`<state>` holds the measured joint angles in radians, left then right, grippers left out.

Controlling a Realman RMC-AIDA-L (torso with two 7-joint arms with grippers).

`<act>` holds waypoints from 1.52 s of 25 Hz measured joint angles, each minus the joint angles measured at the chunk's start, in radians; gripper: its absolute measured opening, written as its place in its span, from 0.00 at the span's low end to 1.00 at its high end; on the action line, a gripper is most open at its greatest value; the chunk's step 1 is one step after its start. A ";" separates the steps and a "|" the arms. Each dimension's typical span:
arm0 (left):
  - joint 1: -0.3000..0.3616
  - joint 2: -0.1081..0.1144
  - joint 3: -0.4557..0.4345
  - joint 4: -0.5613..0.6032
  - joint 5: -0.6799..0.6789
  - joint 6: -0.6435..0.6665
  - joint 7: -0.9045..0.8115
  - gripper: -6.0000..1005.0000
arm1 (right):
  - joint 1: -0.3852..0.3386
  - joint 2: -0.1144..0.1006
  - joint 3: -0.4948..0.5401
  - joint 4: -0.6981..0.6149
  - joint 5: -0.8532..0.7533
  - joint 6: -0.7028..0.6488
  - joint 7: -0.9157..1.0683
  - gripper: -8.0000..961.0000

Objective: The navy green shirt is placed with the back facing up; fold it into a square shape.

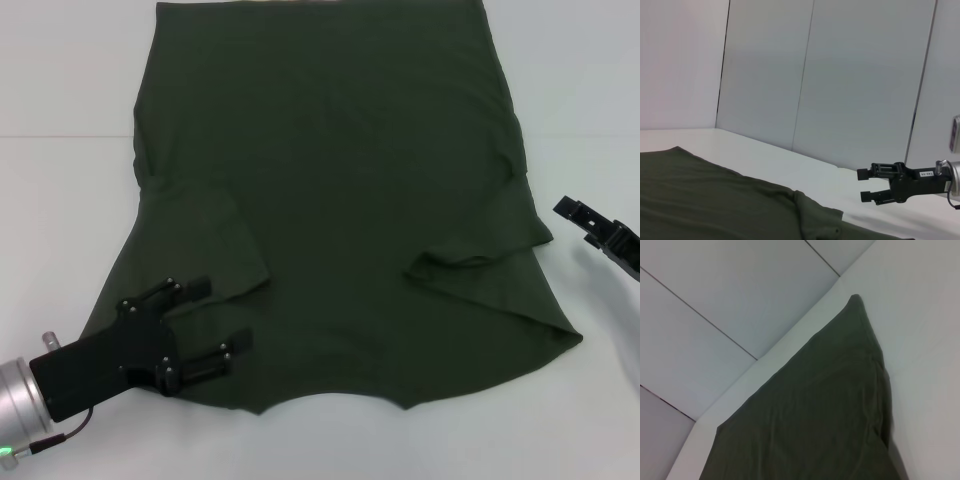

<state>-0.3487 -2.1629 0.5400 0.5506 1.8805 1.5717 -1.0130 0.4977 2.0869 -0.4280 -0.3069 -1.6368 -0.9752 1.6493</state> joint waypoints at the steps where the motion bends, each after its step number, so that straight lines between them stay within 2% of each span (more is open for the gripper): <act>1: -0.001 0.000 0.000 0.000 0.000 0.000 0.000 0.89 | 0.004 0.000 0.000 0.001 0.000 0.004 0.000 0.98; 16: -0.004 0.000 -0.008 0.006 -0.005 0.009 0.001 0.88 | 0.047 -0.002 -0.027 0.004 0.000 0.037 -0.003 0.98; 22: -0.004 0.000 -0.011 0.005 -0.005 0.011 -0.002 0.88 | 0.049 -0.013 -0.033 0.001 0.000 0.028 0.012 0.98; 24: -0.004 0.000 -0.011 0.003 -0.005 0.011 -0.003 0.88 | 0.050 -0.020 -0.063 -0.014 0.000 0.022 0.040 0.98; 28: -0.005 0.000 -0.011 0.001 -0.005 0.012 -0.004 0.88 | 0.044 -0.052 -0.196 -0.089 0.000 0.013 0.161 0.98; 32: -0.006 0.000 -0.010 0.000 -0.005 0.015 -0.007 0.89 | 0.042 -0.109 -0.313 -0.169 -0.057 0.006 0.375 0.98; 33: -0.007 0.000 -0.009 0.000 -0.005 0.015 -0.009 0.89 | 0.048 -0.126 -0.335 -0.193 -0.095 0.000 0.440 0.98; 34: -0.007 0.000 -0.007 0.000 -0.005 0.016 -0.013 0.89 | 0.065 -0.153 -0.357 -0.248 -0.210 -0.017 0.584 0.98; 35: -0.007 0.000 -0.006 0.000 -0.005 0.016 -0.015 0.89 | 0.065 -0.153 -0.357 -0.248 -0.210 -0.017 0.584 0.98; 38: -0.009 0.000 -0.006 0.000 -0.004 0.016 -0.017 0.89 | 0.113 -0.171 -0.361 -0.321 -0.456 -0.051 0.784 0.98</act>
<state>-0.3574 -2.1629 0.5340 0.5506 1.8761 1.5880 -1.0299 0.6106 1.9162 -0.7890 -0.6278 -2.0926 -1.0262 2.4335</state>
